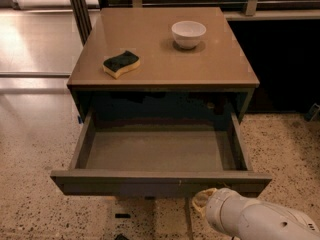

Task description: Close top drawer

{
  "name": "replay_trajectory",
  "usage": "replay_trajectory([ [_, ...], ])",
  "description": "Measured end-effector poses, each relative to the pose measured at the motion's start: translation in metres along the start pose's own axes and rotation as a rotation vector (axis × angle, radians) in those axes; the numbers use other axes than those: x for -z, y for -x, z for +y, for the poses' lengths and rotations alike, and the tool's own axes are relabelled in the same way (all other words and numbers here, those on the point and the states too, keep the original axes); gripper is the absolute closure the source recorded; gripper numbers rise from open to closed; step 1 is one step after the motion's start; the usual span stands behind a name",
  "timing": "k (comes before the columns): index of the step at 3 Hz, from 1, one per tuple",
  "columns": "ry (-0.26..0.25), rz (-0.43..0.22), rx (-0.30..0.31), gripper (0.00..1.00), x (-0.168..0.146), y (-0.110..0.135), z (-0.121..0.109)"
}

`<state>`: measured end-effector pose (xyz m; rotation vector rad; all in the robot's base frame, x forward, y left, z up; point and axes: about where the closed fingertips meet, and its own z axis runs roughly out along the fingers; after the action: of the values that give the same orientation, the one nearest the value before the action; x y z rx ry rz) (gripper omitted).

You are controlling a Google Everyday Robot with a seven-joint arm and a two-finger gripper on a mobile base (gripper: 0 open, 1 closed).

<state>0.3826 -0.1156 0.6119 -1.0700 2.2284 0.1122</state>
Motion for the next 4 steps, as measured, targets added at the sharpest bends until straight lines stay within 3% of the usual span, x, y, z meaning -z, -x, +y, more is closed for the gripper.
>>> replay_trajectory([
  [1,0.0,0.0,0.0,1.0,0.0,0.0,0.0],
  [2,-0.051,-0.024,-0.017,1.0,0.004,0.005,-0.018],
  [3,-0.14,-0.05,-0.026,1.0,0.011,0.009,-0.049],
  [4,-0.189,-0.062,-0.025,1.0,0.005,0.013,-0.077],
])
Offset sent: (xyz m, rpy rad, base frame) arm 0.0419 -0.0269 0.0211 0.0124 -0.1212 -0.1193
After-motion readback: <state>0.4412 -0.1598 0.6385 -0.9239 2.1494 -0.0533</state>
